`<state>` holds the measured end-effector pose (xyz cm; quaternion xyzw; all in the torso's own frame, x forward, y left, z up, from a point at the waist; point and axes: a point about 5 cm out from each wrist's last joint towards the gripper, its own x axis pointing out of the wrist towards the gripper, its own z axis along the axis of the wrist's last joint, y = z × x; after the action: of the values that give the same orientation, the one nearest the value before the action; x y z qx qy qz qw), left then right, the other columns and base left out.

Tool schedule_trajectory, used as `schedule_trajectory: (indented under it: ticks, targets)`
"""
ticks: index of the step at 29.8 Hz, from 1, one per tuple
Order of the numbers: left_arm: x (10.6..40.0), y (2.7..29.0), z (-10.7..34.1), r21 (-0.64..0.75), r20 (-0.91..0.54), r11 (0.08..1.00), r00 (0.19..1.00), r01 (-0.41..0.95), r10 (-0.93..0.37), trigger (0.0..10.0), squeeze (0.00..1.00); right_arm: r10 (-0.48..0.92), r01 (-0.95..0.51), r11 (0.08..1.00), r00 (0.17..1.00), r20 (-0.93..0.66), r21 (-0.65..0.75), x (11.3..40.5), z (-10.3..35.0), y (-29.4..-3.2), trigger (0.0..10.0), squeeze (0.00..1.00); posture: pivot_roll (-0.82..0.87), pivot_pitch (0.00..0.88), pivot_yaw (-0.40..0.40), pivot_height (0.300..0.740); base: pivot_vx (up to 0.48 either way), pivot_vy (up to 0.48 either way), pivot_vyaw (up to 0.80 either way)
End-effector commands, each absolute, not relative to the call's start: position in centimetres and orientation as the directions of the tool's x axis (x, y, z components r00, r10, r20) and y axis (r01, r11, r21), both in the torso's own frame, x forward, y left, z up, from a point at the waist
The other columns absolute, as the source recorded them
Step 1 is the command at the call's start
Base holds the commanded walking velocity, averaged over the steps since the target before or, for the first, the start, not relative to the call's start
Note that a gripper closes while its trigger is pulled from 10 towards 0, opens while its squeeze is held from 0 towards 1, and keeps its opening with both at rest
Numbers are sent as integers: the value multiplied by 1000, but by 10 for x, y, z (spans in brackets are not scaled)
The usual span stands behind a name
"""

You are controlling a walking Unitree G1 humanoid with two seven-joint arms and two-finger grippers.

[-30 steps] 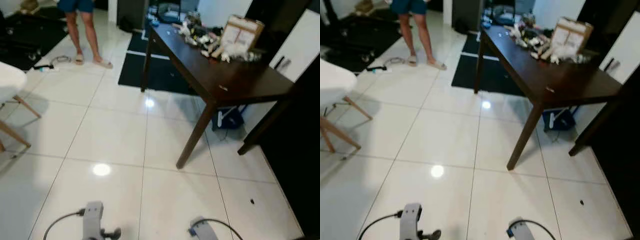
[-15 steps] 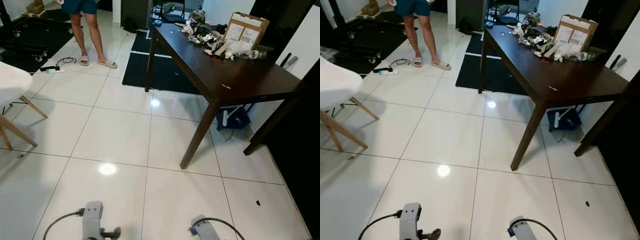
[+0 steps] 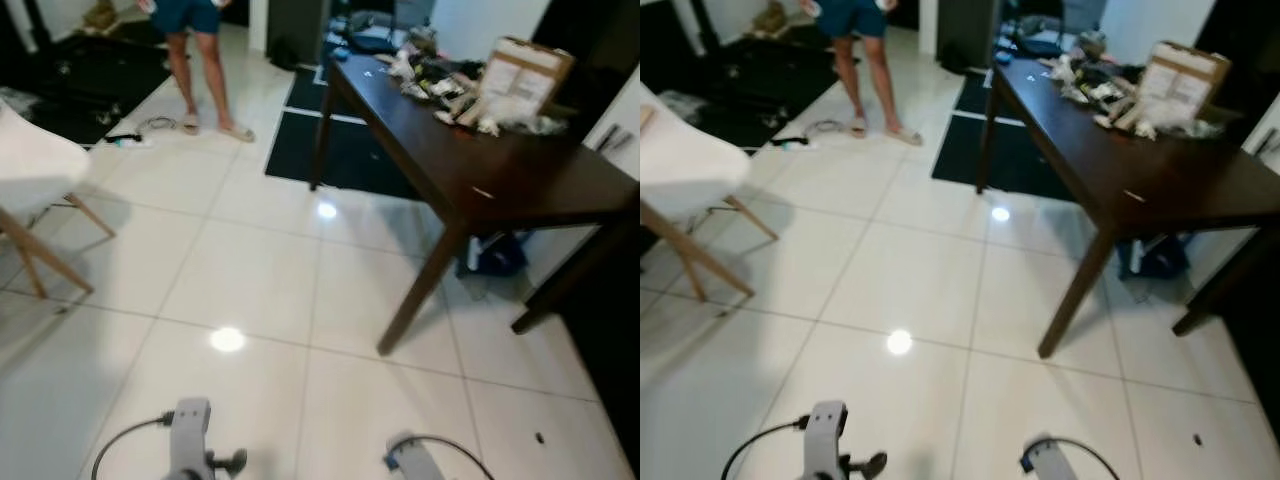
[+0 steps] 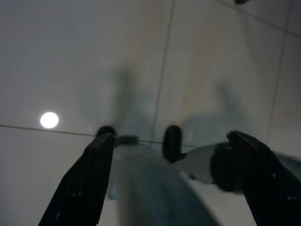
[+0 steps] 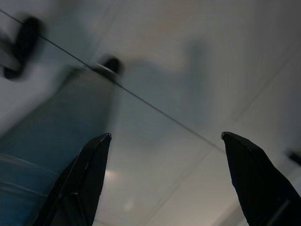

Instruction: Picking trash to rubbish bin

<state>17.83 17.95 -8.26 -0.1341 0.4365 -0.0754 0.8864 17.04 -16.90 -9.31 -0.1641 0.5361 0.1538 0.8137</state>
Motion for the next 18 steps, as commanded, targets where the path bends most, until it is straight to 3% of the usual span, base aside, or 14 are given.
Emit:
schedule_trajectory:
  ticks: [1, 18]
  targets:
    - [179, 173, -83, -317, -748, 948, 608, 24, -265, 10000, 0, 44, -419, 900, 357, -933, -118, 164, -95, -180, 10000, 0, 208, 65, -108, 740, 322, 0, 0]
    - [179, 172, -83, -322, -748, 946, 605, 31, -274, 10000, 0, 45, -405, 908, 355, -934, -110, 162, -96, -181, 10000, 0, 198, 76, -102, 740, 329, 0, 0]
